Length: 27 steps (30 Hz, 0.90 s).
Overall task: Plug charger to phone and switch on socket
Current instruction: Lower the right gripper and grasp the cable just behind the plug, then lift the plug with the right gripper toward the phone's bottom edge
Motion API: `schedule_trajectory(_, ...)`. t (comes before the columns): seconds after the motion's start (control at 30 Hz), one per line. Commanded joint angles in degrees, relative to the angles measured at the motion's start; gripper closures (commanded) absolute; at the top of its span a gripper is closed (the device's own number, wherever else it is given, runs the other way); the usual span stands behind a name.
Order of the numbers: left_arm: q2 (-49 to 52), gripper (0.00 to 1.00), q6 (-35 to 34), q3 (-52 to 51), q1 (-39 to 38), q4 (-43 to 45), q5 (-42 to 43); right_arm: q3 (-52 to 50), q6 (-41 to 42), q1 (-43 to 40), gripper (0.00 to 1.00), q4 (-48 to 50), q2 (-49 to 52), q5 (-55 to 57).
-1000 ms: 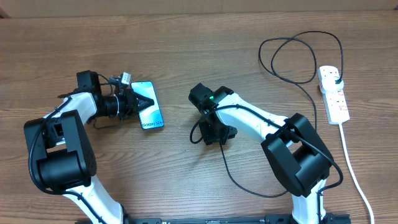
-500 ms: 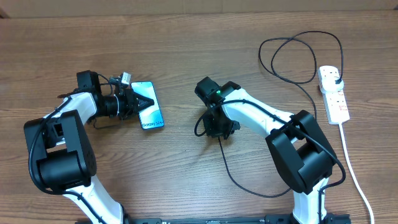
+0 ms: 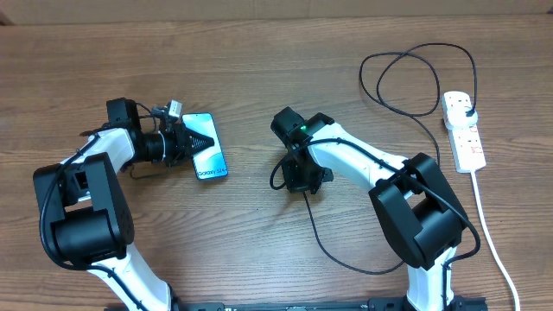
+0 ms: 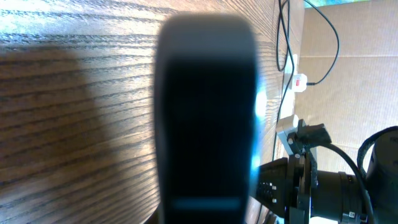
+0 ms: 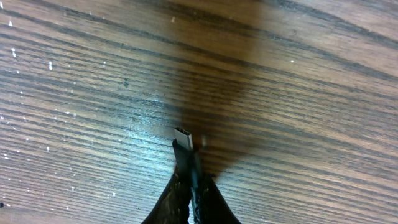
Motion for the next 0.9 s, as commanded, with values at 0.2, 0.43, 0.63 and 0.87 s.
schedule_trajectory(0.2,-2.01,0.96,-0.74,0.02,0.15,0.28,1.62,0.85,0.28,-0.07,0.96,0.44,1.25,-0.09)
schedule_trajectory(0.43,-2.01,0.96,2.05,0.02,0.04,1.16,1.33,1.01,-2.19,-0.22,0.96,1.29,0.85,-4.46)
schedule_trajectory(0.63,-2.03,0.96,5.9,0.0,1.38,-1.03,9.22,1.01,-5.18,-0.33,0.96,2.89,-4.66,-11.74)
schedule_trajectory(0.87,-2.03,0.95,14.08,-0.52,5.4,-1.53,29.22,1.01,-8.57,-0.33,0.96,2.32,-14.67,-23.08)
